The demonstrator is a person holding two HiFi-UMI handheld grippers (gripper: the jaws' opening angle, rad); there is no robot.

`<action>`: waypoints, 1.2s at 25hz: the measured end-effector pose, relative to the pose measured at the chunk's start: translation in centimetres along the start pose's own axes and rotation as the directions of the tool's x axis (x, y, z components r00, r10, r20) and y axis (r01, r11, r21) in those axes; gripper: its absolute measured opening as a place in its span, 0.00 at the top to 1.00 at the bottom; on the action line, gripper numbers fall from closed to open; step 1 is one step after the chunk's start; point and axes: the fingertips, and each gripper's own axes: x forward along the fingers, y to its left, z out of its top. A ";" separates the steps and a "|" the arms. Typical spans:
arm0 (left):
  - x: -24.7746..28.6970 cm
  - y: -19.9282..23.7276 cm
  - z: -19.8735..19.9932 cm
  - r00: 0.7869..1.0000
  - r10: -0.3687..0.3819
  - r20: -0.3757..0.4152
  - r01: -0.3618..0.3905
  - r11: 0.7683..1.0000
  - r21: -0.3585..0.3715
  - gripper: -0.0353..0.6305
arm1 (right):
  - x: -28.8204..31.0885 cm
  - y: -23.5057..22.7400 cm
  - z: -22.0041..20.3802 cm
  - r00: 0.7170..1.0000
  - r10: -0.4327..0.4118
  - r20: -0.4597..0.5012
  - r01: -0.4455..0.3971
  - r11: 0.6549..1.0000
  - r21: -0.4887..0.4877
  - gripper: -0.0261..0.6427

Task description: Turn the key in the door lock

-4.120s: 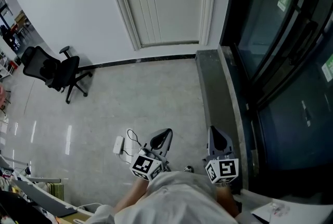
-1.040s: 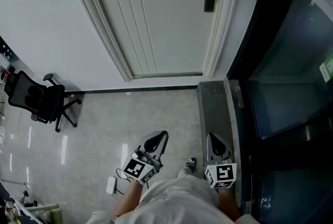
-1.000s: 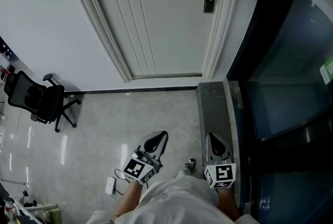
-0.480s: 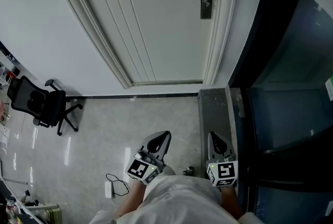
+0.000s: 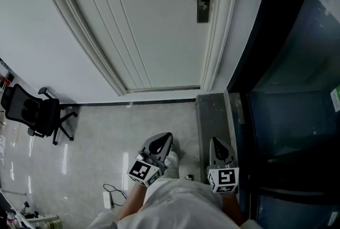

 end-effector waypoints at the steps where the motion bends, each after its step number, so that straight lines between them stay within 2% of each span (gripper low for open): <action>1: 0.9 0.4 -0.1 1.000 -0.012 -0.004 0.012 1.000 0.001 0.94 | 0.6 -0.6 0.1 1.000 -0.012 0.001 0.012 1.000 0.008 0.96; 8: 8.5 5.5 1.8 0.997 -0.060 0.038 0.060 0.998 -0.002 0.94 | 6.9 -4.6 2.3 0.996 -0.084 -0.003 0.084 0.996 0.008 0.96; 15: 15.6 12.0 2.4 0.991 -0.137 -0.006 0.137 0.990 -0.017 0.94 | 14.7 -6.7 4.9 0.988 -0.155 -0.019 0.155 0.988 0.001 0.96; 19: 19.7 15.6 4.1 0.984 -0.177 0.023 0.177 0.984 -0.004 0.94 | 18.8 -8.1 5.6 0.978 -0.203 -0.043 0.203 0.979 -0.003 0.96; 22: 21.7 18.2 4.1 0.980 -0.196 -0.005 0.196 0.980 -0.008 0.94 | 22.0 -8.7 6.2 0.973 -0.224 -0.047 0.224 0.975 -0.009 0.96; 25: 23.1 20.9 5.0 0.979 -0.201 0.043 0.201 0.979 0.007 0.94 | 25.2 -8.9 6.9 0.971 -0.236 -0.043 0.236 0.972 -0.021 0.96; 30: 24.5 24.7 4.4 0.981 -0.195 0.016 0.195 0.980 -0.022 0.94 | 29.0 -8.1 7.3 0.968 -0.243 -0.060 0.239 0.969 -0.063 0.96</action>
